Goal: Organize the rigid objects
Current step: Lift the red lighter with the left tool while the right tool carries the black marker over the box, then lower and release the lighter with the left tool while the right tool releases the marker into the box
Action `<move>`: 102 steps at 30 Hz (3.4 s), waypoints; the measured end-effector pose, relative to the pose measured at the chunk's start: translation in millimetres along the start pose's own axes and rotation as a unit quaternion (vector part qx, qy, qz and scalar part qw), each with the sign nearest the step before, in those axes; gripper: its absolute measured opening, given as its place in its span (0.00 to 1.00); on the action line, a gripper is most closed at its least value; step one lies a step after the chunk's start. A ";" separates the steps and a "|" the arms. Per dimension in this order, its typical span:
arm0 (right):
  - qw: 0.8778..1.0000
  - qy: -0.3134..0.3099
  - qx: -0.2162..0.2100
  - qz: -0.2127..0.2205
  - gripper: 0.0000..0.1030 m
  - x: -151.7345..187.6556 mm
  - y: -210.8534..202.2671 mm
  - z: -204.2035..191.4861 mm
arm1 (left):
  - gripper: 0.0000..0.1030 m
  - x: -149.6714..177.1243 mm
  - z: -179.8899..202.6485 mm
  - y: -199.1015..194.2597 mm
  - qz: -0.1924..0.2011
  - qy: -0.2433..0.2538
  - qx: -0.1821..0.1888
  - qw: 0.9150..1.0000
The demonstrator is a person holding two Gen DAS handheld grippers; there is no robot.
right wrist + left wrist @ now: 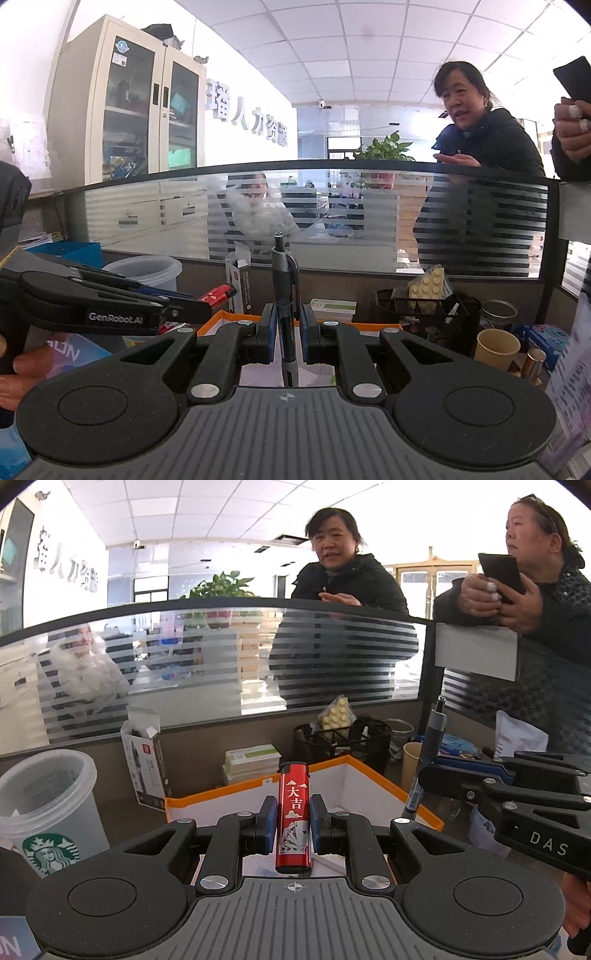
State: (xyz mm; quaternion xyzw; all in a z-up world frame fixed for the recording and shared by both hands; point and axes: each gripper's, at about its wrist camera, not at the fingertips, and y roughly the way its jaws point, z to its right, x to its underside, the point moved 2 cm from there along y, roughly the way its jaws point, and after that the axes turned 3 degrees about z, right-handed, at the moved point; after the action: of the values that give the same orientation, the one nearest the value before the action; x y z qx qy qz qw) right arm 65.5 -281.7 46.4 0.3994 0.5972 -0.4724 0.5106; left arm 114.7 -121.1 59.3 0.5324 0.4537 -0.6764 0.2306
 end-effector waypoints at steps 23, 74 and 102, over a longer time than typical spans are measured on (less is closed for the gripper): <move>0.998 0.031 -0.013 -0.049 0.12 20.8 72.5 33.6 | 0.16 20.2 -11.8 89.3 -0.069 -0.022 0.002 0.997; 0.980 0.035 -0.017 -0.194 0.12 65.3 138.7 60.2 | 0.17 54.8 11.6 136.2 -0.172 -0.062 0.032 0.983; 0.991 0.063 0.030 -0.115 0.71 34.1 98.1 63.3 | 0.96 32.0 6.6 86.7 -0.078 -0.055 -0.022 0.995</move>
State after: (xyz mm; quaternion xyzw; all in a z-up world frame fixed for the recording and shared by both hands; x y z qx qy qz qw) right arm 169.0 -320.4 -4.7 0.3722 0.6554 -0.5197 0.4022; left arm 169.9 -163.1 -2.2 0.4523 0.4955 -0.7103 0.2128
